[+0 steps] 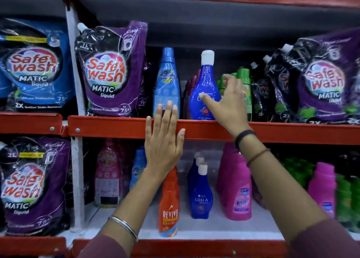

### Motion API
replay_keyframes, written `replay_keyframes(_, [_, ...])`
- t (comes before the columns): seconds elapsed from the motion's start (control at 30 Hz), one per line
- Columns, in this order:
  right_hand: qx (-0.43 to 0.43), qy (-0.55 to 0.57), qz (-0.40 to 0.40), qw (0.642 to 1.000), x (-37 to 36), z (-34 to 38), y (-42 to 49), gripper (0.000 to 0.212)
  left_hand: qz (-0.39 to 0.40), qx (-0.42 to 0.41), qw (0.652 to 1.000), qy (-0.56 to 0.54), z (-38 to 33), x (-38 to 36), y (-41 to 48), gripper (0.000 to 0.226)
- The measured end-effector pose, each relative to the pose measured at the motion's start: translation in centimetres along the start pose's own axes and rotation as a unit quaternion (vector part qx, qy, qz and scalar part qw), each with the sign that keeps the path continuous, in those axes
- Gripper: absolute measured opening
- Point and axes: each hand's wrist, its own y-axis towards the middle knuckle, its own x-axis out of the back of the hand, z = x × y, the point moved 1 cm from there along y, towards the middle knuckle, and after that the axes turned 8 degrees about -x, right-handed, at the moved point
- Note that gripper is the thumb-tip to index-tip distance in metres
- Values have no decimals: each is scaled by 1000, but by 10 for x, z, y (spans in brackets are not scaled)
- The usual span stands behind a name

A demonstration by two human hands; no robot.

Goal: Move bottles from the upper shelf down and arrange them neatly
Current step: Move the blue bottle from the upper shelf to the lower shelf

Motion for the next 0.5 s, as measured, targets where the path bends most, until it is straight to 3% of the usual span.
replay_keyframes(0.07, [-47, 5, 77, 996, 0, 2, 13, 71, 1, -1, 1000, 15, 0, -1, 0, 57])
replay_keyframes(0.17, [-80, 97, 148, 981, 0, -2, 23, 51, -8, -2, 1000, 27, 1, -3, 0, 57])
replay_keyframes(0.3, [-93, 212, 116, 966, 5, -12, 23, 43, -11, -5, 999, 31, -1, -2, 1, 57])
replay_keyframes(0.5, [-61, 272, 24, 960, 28, -10, 16, 49, -7, -6, 1000, 30, 0, -2, -1, 57])
